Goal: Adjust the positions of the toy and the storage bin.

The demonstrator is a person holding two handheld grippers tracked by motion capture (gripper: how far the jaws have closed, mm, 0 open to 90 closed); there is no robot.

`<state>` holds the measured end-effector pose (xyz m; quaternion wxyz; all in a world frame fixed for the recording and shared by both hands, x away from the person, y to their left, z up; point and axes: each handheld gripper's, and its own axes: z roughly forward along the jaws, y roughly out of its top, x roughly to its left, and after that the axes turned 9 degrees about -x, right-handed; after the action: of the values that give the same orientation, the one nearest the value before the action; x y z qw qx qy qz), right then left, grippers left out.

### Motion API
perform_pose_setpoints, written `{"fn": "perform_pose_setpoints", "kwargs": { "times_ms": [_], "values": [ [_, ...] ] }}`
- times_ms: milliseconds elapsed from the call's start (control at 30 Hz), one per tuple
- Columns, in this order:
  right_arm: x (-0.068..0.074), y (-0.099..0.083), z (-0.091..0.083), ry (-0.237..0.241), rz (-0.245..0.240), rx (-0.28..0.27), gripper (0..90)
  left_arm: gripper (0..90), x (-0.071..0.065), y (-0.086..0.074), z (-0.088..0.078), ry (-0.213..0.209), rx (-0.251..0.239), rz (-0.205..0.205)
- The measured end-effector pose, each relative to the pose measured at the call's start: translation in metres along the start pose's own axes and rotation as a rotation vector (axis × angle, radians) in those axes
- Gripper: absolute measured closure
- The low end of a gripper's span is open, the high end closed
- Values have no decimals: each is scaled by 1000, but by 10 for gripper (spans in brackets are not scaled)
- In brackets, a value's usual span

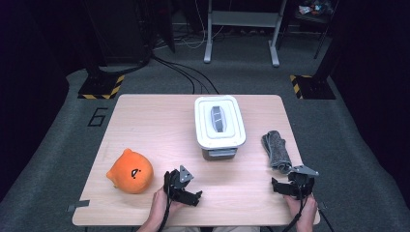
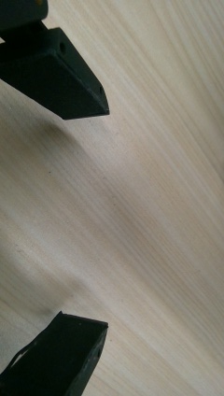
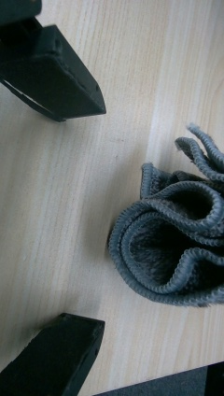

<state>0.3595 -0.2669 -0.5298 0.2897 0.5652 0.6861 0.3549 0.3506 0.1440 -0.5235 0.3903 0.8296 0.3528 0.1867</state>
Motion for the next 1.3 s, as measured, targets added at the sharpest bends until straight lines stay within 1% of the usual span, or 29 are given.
{"fn": "perform_pose_setpoints", "kwargs": {
  "times_ms": [33, 100, 167, 200, 233, 267, 300, 333, 367, 400, 467, 533, 567, 600, 633, 667, 700, 767, 833, 900, 933, 967, 1033, 1100, 1133, 1200, 1233, 1267, 1300],
  "values": [
    [0, 0, 0, 1, 7, 5, 0, 0, 0, -1, 1, 3, 2, -2],
    [-4, 1, -1, 28, 20, 2, 0, 0, 2, -3, 2, -2, -10, -12],
    [-7, 3, -5, 60, 59, -7, 0, 0, 3, -3, 2, -7, -14, -20],
    [-8, 5, -8, 61, 58, -20, 0, 0, 4, -4, 2, -8, -14, -18],
    [-9, 9, -11, 62, 48, -26, 0, 0, 4, -5, 2, -4, -26, -26],
    [-9, 14, -13, 57, 49, -35, 0, 0, 5, -5, 1, -3, -24, -19],
    [-9, 20, -16, 60, 44, -42, 0, 0, 4, -7, 2, -1, -40, -27],
    [-10, 26, -18, 58, 41, -51, 0, 0, 5, -7, 1, 2, -40, -20],
    [-11, 32, -19, 55, 38, -60, 0, 0, 5, -8, 1, -4, -48, -23],
    [-11, 39, -18, 61, 34, -58, 0, 0, 5, -8, 1, 3, -44, -13],
    [-11, 51, -16, 52, 13, -53, 0, 0, 6, -9, 1, -4, -54, -15],
    [-12, 62, -10, 58, 3, -37, 0, 0, 6, -9, 1, -8, -54, -20],
    [-11, 66, -7, 55, 2, -34, 0, 0, 6, -9, 1, -10, -54, -13],
    [-12, 70, -4, 52, -7, -26, 0, 0, 6, -9, 1, -10, -54, -15],
    [-12, 75, 2, 55, -1, -9, 0, 0, 6, -9, 1, -11, -55, -16],
    [-13, 79, 6, 55, 0, -5, 0, 0, 6, -9, 1, -16, -52, -11],
    [-14, 81, 11, 53, -1, 5, 0, 0, 6, -9, 1, -20, -51, -8],
    [-14, 86, 22, 55, 17, 38, 0, 0, 6, -9, 1, -20, -52, -8],
    [-13, 88, 31, 48, 10, 62, 3, 0, 6, -9, 2, -18, -62, -9],
    [-13, 89, 42, 36, 1, 80, 26, 0, 6, -9, 2, -20, -62, -8],
    [-13, 88, 46, 38, -7, 82, 45, 0, 6, -9, 2, -23, -60, -5],
    [-12, 88, 51, 37, -9, 97, 61, 0, 6, -9, 2, -23, -60, -5],
    [-12, 86, 58, 26, -8, 110, 105, 0, 6, -9, 2, -24, -60, -5],
    [-12, 85, 62, 26, -9, 123, 162, 0, 6, -9, 2, -23, -57, -4],
    [-12, 85, 64, 18, -9, 128, 193, 0, 6, -9, 2, -24, -60, -5],
    [-12, 83, 67, 25, 1, 141, 274, 0, 6, -9, 2, -24, -60, -5],
    [-11, 82, 68, 20, 12, 155, 290, 0, 6, -9, 2, -24, -60, -5],
    [-13, 81, 70, 24, -7, 164, 307, 0, 6, -9, 2, -24, -60, -5],
    [-12, 80, 71, 22, 6, 170, 316, 0, 6, -9, 2, -24, -60, -5]
  ]
}}
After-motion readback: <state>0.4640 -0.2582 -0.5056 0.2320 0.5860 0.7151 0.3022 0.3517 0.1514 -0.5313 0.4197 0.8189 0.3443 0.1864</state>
